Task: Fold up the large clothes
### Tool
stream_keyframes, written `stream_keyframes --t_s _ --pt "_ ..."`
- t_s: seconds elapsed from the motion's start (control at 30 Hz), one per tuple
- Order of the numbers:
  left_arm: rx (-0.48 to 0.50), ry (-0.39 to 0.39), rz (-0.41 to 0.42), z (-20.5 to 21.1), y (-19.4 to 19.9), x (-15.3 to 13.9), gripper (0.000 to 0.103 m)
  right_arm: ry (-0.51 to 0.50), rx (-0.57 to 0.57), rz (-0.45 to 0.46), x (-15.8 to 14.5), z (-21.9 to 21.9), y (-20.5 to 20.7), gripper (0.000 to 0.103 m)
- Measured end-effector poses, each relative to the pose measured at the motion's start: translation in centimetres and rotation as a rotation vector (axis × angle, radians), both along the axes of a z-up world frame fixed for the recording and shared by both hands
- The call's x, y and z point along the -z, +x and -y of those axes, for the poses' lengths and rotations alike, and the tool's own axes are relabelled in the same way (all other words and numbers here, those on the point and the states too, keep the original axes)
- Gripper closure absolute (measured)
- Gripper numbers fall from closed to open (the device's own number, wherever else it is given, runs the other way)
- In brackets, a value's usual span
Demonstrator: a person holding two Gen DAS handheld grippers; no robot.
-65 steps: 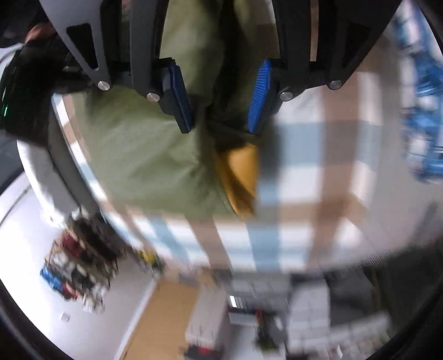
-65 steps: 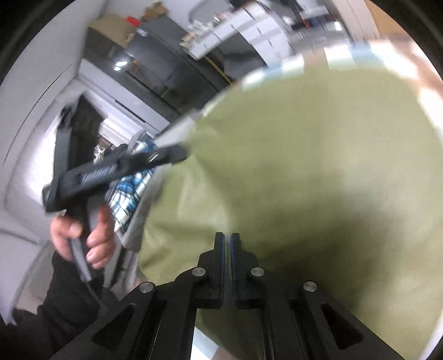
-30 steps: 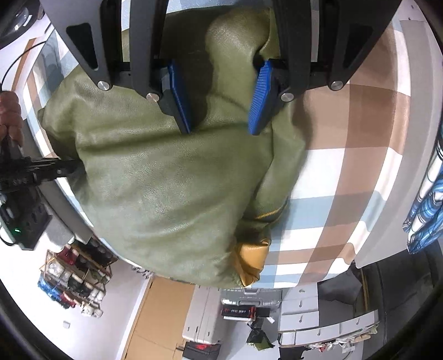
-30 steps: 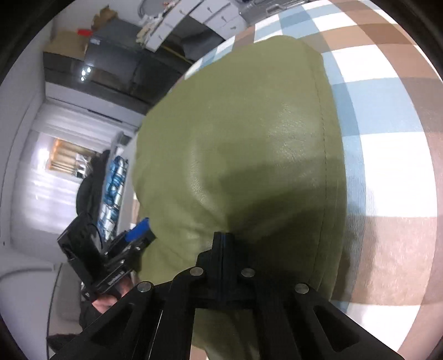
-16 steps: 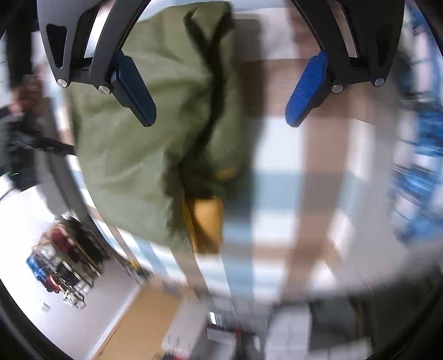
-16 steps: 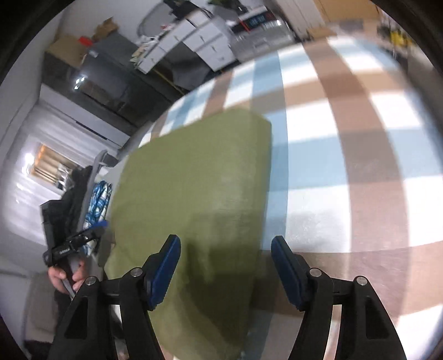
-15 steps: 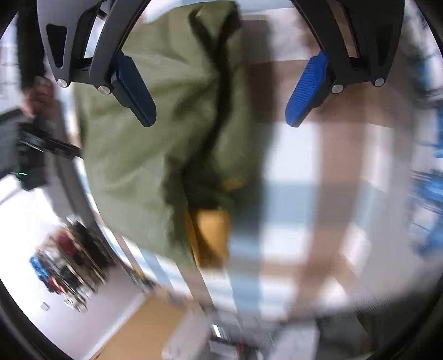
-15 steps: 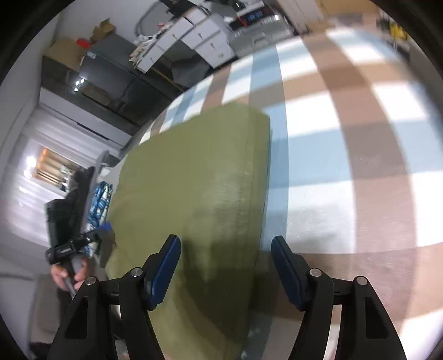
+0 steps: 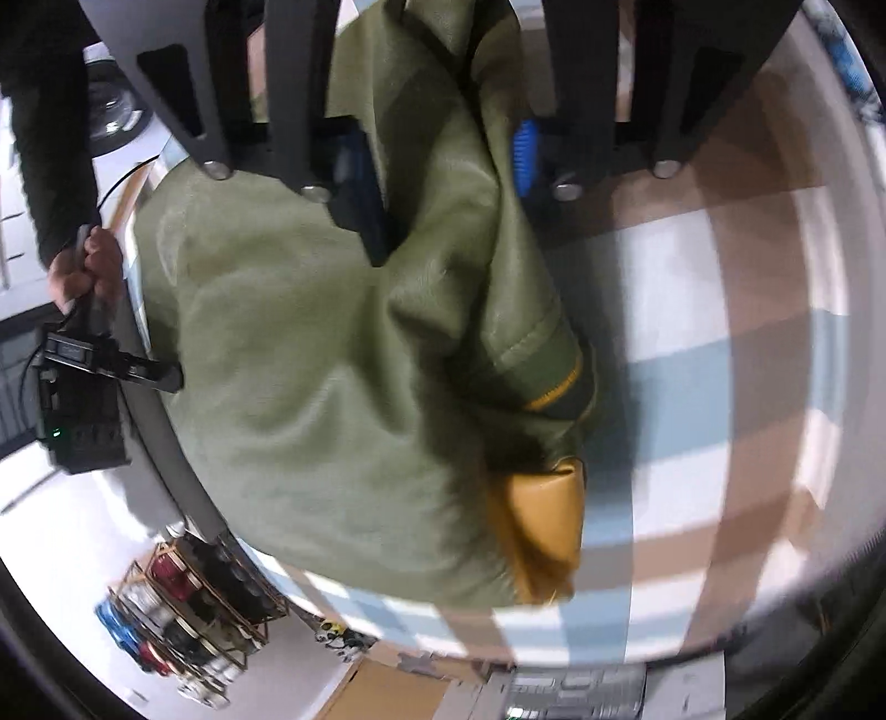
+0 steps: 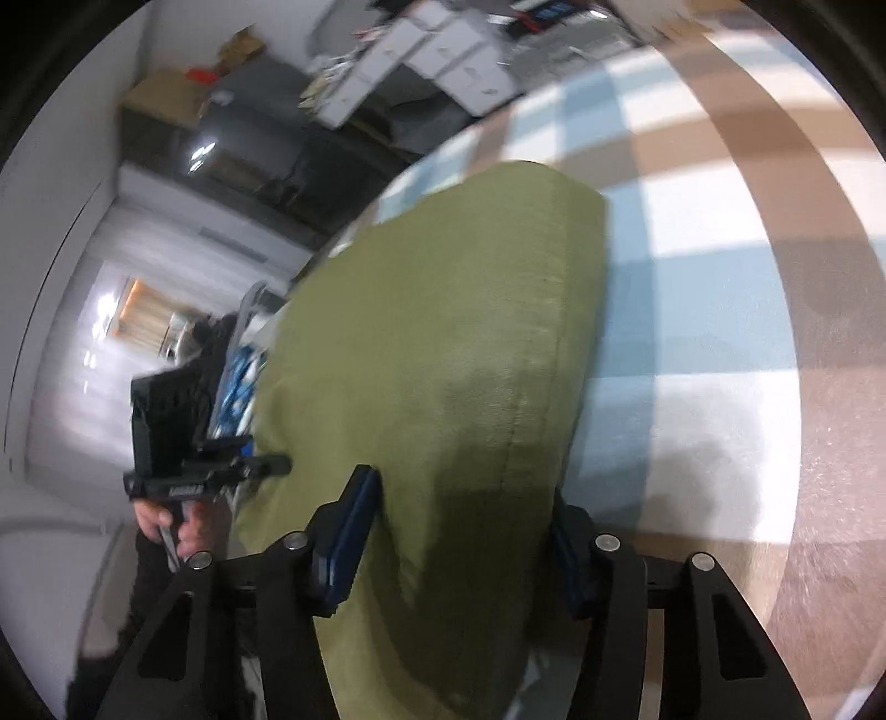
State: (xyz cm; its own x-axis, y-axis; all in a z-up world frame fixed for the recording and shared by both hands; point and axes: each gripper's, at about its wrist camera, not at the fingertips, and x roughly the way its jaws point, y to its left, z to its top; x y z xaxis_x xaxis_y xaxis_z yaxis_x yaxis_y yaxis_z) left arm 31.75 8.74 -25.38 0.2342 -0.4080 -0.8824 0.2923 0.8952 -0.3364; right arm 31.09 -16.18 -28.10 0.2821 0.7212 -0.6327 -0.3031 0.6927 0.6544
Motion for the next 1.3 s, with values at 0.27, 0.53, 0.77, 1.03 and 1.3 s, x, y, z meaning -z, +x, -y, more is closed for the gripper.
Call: stream_keyframes --t_s 0.27,0.53,0.77,1.03,1.3 --pt "-0.025 -0.039 -0.058 -0.1 -0.6 3.1 0.043 0.088 0.005 -0.101 4.4 2.0 -1.7 0.037" --pt "-0.018 -0.19 -0.104 -0.1 -0.2 2.5 0.072 0.051 0.053 -0.014 2.1 0.8 -3.4 0.05" --pt "0.058 -0.173 0.007 3.6 -1.2 -2.8 0.081 0.062 0.067 0.177 -4.6 1.4 -7.3 0.061" --pt "0.128 -0.232 0.085 7.8 1.2 -5.7 0.081 0.063 0.186 0.259 -11.5 5.0 -8.7 0.061" --pt "0.212 -0.281 0.209 11.1 1.2 -11.0 0.08 0.077 0.285 0.347 -19.0 11.9 -9.9 0.061"
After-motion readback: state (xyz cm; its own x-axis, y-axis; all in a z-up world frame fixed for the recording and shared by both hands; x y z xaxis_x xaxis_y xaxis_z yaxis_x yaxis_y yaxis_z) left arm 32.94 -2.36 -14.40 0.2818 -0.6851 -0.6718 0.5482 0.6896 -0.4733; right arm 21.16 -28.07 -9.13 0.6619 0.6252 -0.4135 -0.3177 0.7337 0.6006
